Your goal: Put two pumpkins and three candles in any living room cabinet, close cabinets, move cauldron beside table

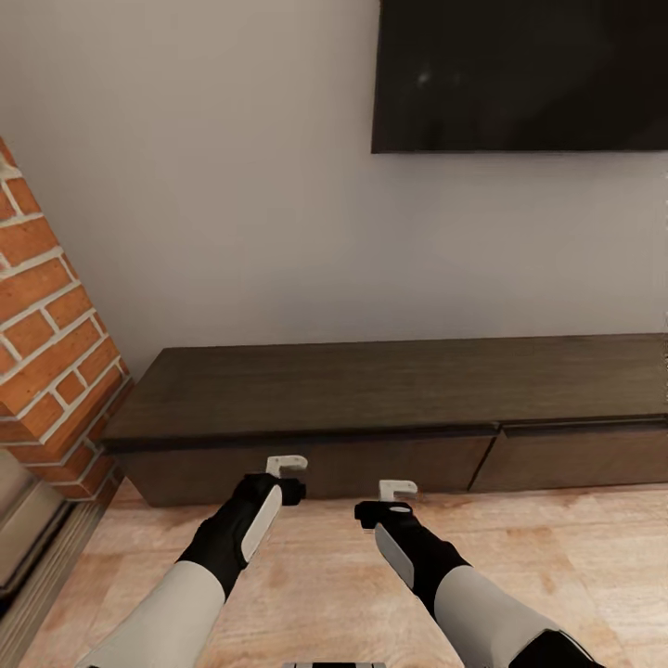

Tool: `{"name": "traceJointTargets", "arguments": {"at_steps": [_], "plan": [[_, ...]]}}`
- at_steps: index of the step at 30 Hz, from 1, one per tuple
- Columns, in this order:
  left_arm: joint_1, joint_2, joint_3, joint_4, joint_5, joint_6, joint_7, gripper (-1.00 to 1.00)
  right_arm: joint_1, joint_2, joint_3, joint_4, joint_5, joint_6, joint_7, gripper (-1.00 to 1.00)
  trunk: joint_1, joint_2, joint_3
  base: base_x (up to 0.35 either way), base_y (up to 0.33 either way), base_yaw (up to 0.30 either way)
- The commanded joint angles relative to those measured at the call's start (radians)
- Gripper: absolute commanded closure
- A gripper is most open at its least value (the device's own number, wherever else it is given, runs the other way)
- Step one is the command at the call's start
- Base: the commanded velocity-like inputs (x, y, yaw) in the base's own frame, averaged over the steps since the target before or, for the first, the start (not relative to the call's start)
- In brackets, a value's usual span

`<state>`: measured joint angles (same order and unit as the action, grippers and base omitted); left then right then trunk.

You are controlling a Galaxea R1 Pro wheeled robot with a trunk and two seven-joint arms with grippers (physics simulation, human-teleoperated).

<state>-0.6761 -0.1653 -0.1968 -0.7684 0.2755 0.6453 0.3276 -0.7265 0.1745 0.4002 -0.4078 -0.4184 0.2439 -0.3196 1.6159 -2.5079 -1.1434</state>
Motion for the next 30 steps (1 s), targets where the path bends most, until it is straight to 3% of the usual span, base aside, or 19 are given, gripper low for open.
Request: {"name": "traceJointTargets", "arguments": {"at_steps": [1, 8, 12, 15, 19, 23, 26, 30], "plan": [[0.0, 0.001, -0.001, -0.002, 0.012, 0.018, 0.01, -1.0, -0.001, -0.001, -0.001, -0.006, -0.005, 0.022, -0.008, -1.0, -0.001, 0.0, 0.003, 0.0, 0.0, 0.0], [-0.002, 0.001, 0.038, 0.001, 0.013, 0.059, 0.034, -1.0, -0.004, -0.002, -0.079, -0.017, -0.005, 0.15, -0.009, -1.0, -0.004, 0.002, 0.03, 0.0, 0.0, 0.0], [-0.002, 0.004, 0.067, 0.005, 0.014, 0.06, 0.071, -1.0, -0.005, -0.003, -0.088, -0.018, -0.005, 0.19, -0.01, -1.0, -0.006, 0.003, 0.046, 0.0, 0.0, 0.0], [-0.002, 0.005, 0.097, 0.015, 0.014, 0.06, 0.09, -1.0, -0.005, -0.003, -0.09, -0.03, -0.004, 0.273, -0.011, -1.0, -0.007, 0.003, 0.057, 0.0, 0.0, 0.0], [-0.002, 0.01, 0.129, 0.127, 0.015, 0.037, 0.096, -1.0, -0.004, -0.004, -0.09, -0.074, -0.004, 0.371, -0.016, -1.0, -0.009, 0.004, 0.073, 0.0, 0.0, 0.0], [-0.002, 0.03, 0.175, 0.255, 0.013, -0.029, 0.096, -1.0, 0.01, -0.051, -0.089, -0.088, -0.006, 0.403, -0.017, -1.0, -0.01, 0.005, 0.088, 0.0, 0.0, 0.0], [-0.002, 0.068, 0.18, 0.286, 0.015, -0.041, 0.095, -1.0, 0.013, -0.095, -0.088, -0.087, -0.008, 0.41, -0.014, -1.0, -0.012, 0.006, 0.1, 0.0, 0.0, 0.0], [-0.002, 0.083, 0.18, 0.344, 0.014, -0.06, 0.093, -1.0, 0.027, -0.109, -0.088, -0.083, -0.008, 0.405, -0.011, -1.0, -0.014, 0.007, 0.115, 0.0, 0.0, 0.0]]}}
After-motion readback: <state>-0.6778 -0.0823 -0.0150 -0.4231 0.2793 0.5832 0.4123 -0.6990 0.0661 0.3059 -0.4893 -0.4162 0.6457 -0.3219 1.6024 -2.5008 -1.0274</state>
